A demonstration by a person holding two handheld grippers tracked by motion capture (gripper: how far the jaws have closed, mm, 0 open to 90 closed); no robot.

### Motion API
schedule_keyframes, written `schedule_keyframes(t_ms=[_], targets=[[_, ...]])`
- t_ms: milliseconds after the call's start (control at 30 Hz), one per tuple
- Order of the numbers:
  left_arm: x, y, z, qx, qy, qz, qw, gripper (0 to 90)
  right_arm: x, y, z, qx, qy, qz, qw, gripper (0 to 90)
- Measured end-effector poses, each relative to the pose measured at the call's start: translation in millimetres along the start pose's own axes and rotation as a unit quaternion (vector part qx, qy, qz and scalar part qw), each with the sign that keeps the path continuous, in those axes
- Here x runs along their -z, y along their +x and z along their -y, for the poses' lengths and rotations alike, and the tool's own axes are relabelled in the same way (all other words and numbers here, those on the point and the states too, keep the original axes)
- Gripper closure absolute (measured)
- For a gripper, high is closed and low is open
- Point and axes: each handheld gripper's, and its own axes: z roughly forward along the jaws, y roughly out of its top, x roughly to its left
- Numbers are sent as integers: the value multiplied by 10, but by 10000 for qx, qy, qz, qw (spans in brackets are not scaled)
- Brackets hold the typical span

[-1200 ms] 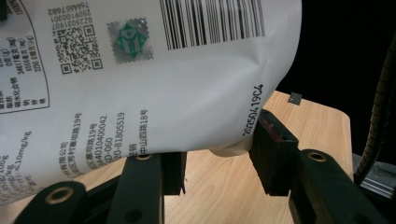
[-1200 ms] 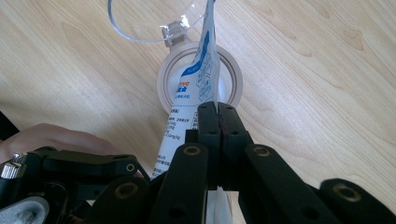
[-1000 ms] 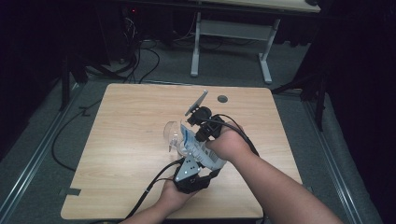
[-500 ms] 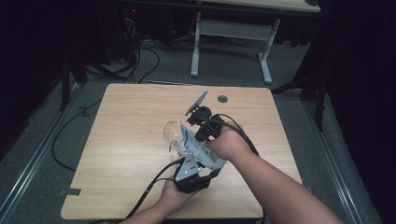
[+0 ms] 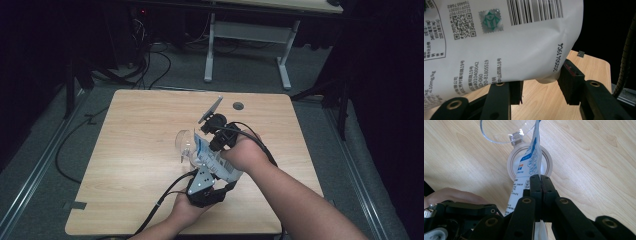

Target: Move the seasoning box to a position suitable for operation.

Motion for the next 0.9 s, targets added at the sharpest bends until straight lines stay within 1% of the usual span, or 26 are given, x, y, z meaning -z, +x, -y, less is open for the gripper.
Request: schedule_keyframes(t_ms=[100, 200, 267, 667, 700, 733, 833, 900], targets=[[-2, -1, -2, -5, -12, -5, 10000, 581, 1, 4, -4, -21, 21, 10, 10000, 900], [-1, 1, -2, -8, -7, -15, 10000, 581, -5, 6, -10, -12, 24, 8, 10000, 900], [0, 4, -3, -12, -7, -23, 10000, 581, -9, 0, -13, 36, -2, 4, 10000, 900], [-2, 7, -6, -3, -26, -24, 10000, 582, -11, 3, -19, 8, 7, 12, 10000, 900], [-2, 8, -6, 1, -27, -24, 10000, 581, -13, 1, -22, 35, 3, 18, 10000, 900], [-1, 9, -7, 2, -19, -25, 10000, 581, -12, 10, -23, -27, 19, 13, 10000, 900], [-2, 14, -8, 15, -27, -27, 10000, 581, -19, 3, -31, 42, 12, 22, 10000, 900], [-2, 17, -9, 23, -28, -30, 10000, 581, -22, 7, -36, 20, 22, 32, 10000, 900]])
